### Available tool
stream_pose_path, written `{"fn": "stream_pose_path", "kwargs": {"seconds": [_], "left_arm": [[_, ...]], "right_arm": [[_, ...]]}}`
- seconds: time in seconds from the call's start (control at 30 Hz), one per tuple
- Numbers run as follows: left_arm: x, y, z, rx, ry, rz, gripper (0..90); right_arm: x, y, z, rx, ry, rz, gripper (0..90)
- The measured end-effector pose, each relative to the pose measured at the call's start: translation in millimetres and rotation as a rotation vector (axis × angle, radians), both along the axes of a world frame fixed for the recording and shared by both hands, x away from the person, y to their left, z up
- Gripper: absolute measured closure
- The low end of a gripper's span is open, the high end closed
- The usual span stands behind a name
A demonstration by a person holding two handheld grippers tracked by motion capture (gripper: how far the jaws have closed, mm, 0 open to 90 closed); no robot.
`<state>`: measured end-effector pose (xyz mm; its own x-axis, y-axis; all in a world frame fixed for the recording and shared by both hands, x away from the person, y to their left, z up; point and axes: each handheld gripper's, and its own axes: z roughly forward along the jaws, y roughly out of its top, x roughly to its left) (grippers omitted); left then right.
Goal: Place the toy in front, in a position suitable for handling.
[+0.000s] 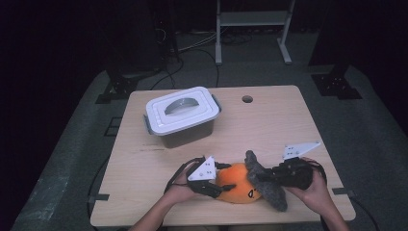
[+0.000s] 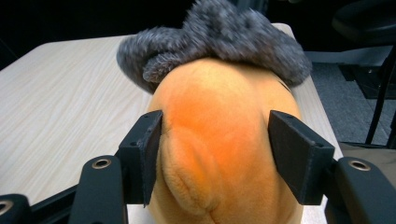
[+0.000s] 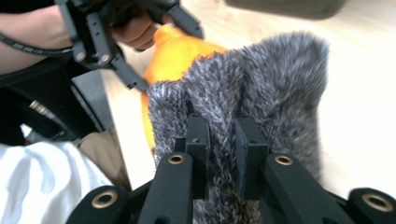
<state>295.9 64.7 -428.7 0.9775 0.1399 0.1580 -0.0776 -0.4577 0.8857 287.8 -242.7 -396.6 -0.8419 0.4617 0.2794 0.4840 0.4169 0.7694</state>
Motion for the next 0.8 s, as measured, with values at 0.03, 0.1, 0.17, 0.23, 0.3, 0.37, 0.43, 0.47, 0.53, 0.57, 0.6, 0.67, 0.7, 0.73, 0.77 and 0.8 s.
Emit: {"fn": "stream_pose_path", "kwargs": {"seconds": [0.03, 0.1, 0.17, 0.23, 0.3, 0.37, 0.43, 0.47, 0.53, 0.57, 0.6, 0.67, 0.7, 0.73, 0.77, 0.8], "left_arm": [[0.2, 0.3, 0.0, -0.004, 0.009, -0.002, 37.0], [0.2, 1.0, 0.1, -0.006, 0.028, 0.002, 34.9], [1.1, 2.4, 2.4, 0.000, 0.055, 0.007, 27.1], [3.0, 3.4, 6.5, -0.012, 0.080, 0.019, 19.6], [5.0, 2.6, 8.7, -0.019, 0.101, 0.021, 16.0], [7.9, -0.9, 8.9, 0.007, 0.140, 0.016, 14.1], [9.4, -3.6, 5.5, 0.046, 0.158, 0.009, 18.6], [8.3, -4.3, 4.1, 0.041, 0.151, 0.021, 25.5], [6.7, -3.7, 6.8, 0.036, 0.107, 0.039, 36.4], [5.8, -3.5, 8.7, 0.019, 0.081, 0.051, 40.4], [4.6, -3.8, 9.6, -0.003, 0.066, 0.062, 43.0], [0.7, -6.0, 10.8, -0.020, -0.009, 0.093, 44.2], [0.0, -6.6, 9.6, -0.007, -0.047, 0.107, 44.0], [0.6, -6.7, 8.1, -0.008, -0.036, 0.104, 42.9], [1.5, -6.0, 6.0, -0.012, -0.025, 0.099, 42.2], [2.4, -4.4, 4.7, -0.011, -0.019, 0.094, 41.8]], "right_arm": [[0.4, -0.3, 0.8, 0.003, -0.003, -0.007, 77.6], [1.5, 4.2, 0.4, 0.005, 0.003, 0.002, 77.5], [1.4, 10.9, -2.4, -0.004, 0.009, 0.032, 77.4], [0.1, 15.5, -3.7, -0.008, 0.011, 0.061, 77.3], [-2.1, 19.8, -3.7, -0.008, 0.017, 0.097, 77.2], [-4.9, 24.7, -3.4, -0.009, 0.017, 0.130, 77.2], [-6.7, 27.0, -1.5, -0.017, 0.007, 0.129, 77.2], [-7.0, 27.6, 0.2, -0.025, -0.002, 0.118, 77.3], [-7.1, 27.8, 5.9, -0.030, -0.020, 0.085, 77.7], [-6.4, 27.3, 8.8, -0.020, -0.032, 0.070, 78.0], [-5.5, 27.2, 11.6, -0.005, -0.044, 0.054, 78.0], [-3.9, 28.9, 15.5, 0.016, -0.059, 0.039, 78.0], [-2.9, 31.1, 16.4, 0.010, -0.071, 0.027, 77.9], [-0.7, 33.9, 15.1, -0.009, -0.079, 0.023, 77.9], [0.4, 34.8, 13.4, -0.014, -0.075, 0.023, 78.0], [1.6, 34.7, 10.6, -0.012, -0.064, 0.027, 78.0]]}}
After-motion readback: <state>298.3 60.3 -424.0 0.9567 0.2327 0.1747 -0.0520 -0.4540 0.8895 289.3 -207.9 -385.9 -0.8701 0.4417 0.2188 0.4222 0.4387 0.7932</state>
